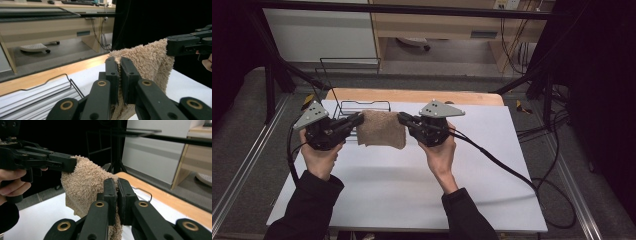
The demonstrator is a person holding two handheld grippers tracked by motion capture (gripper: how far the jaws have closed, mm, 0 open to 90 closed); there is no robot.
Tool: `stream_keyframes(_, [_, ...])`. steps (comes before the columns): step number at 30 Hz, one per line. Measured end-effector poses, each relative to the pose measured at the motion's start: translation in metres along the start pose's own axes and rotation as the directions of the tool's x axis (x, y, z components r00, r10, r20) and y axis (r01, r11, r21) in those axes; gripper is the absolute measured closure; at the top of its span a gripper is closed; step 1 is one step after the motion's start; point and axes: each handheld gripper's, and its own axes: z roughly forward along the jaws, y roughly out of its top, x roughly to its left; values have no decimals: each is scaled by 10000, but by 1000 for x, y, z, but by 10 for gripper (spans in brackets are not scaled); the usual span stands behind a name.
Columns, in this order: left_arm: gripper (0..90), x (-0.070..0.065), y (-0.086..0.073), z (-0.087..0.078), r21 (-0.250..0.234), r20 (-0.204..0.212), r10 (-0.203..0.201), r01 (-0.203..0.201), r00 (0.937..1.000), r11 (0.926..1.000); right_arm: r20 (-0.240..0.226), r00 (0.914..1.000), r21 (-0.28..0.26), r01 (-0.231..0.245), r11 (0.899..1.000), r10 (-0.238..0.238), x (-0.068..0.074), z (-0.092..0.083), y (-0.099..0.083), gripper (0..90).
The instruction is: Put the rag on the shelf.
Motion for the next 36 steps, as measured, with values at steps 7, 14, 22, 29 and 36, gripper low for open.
stream_keyframes(7, [847,12,12,-10,-467,-252,-69,57,9997,9989,78,9991,-221,418,9989,-416,6,14,21,863])
stream_keyframes(14, [847,23,28,-21,-894,-515,7,-53,9987,9960,91,9981,-458,610,9971,-606,11,25,41,862])
stream_keyframes(22, [847,31,47,-27,-1173,-824,137,-234,9965,9928,138,9970,-711,770,9945,-762,14,35,61,862])
stream_keyframes(29, [847,40,63,-31,-1412,-902,161,-288,9958,9896,234,9957,-983,912,9910,-893,15,43,80,863])
stream_keyframes(36, [847,51,77,-34,-1526,-1044,201,-360,9943,9876,319,9951,-1099,966,9892,-936,15,55,96,863])
